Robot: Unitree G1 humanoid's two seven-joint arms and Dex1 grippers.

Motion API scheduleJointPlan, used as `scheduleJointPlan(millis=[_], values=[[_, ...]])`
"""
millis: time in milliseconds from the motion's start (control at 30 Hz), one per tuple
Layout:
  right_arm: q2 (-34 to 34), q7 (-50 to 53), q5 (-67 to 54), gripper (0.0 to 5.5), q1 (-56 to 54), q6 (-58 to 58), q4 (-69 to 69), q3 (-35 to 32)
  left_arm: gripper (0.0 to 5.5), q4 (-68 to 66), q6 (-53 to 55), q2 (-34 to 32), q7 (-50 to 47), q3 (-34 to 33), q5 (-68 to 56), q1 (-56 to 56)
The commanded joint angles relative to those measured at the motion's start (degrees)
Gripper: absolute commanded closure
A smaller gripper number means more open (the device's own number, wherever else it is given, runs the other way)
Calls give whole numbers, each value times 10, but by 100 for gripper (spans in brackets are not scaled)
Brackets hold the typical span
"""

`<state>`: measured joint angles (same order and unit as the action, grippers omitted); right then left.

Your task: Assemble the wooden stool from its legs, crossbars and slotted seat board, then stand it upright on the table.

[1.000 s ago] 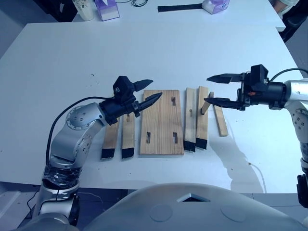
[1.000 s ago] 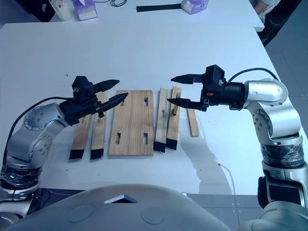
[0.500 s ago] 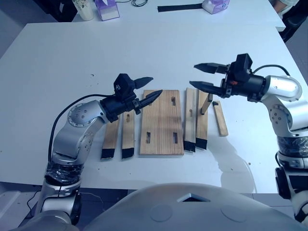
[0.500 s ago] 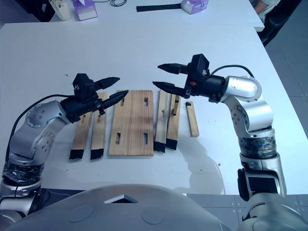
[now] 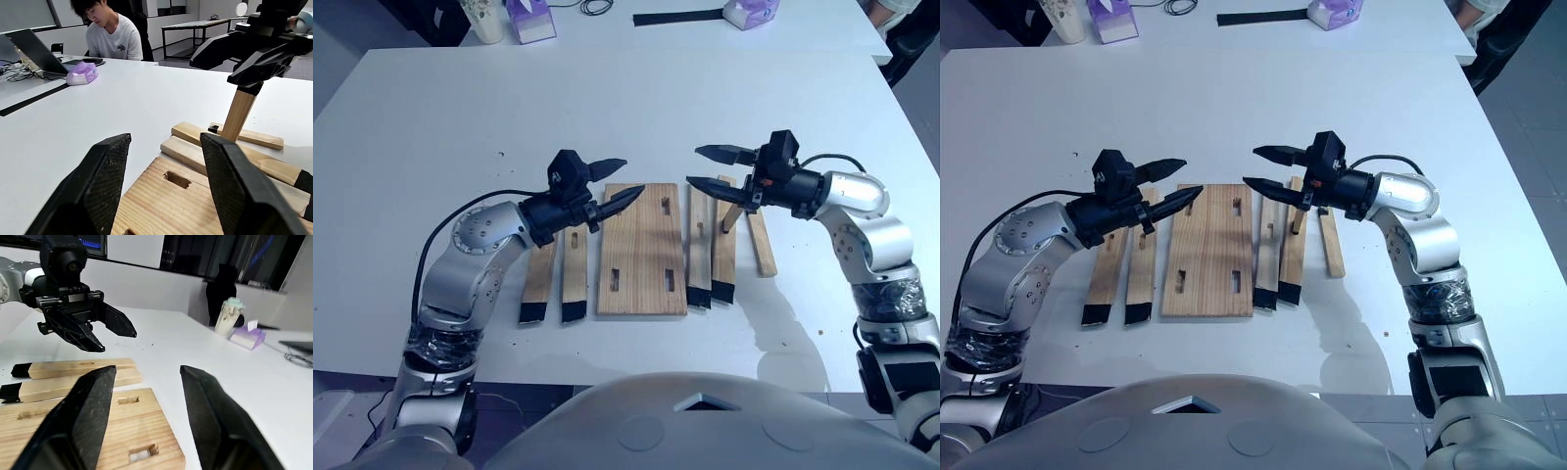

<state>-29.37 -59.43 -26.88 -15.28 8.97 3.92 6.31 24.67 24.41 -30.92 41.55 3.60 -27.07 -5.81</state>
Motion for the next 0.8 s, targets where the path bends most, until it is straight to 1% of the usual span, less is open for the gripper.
scheduleJointPlan(millis=[33,133,200,267,300,367,433,533,567,633,800], values=[[5,36,-42,307,6,64,52,-29,287,-2,7,-6,2,-2,4,-2],[4,79,-133,307,-13,134,154,-68,287,5,6,-3,-7,-4,6,10],[7,126,-217,307,-12,191,228,-89,287,9,5,0,-14,-7,7,19],[5,160,-279,307,19,235,291,-83,287,7,1,2,-25,-10,15,27],[-8,158,-288,307,51,250,319,-72,287,5,0,2,-30,-10,18,29],[-50,127,-263,307,129,261,341,-53,287,4,0,1,-34,-13,21,33],[-97,84,-198,307,207,233,325,-41,287,6,3,-2,-34,-13,22,35],[-157,24,-46,307,288,118,262,-3,287,-7,5,-7,-41,-15,33,34],[-163,14,-13,307,300,85,239,5,287,-10,4,-6,-42,-16,35,33],[-153,15,33,307,291,40,181,14,287,-14,3,-5,-42,-16,38,31],[-129,12,106,307,253,-34,76,42,287,-23,-1,-4,-41,-10,52,24]])
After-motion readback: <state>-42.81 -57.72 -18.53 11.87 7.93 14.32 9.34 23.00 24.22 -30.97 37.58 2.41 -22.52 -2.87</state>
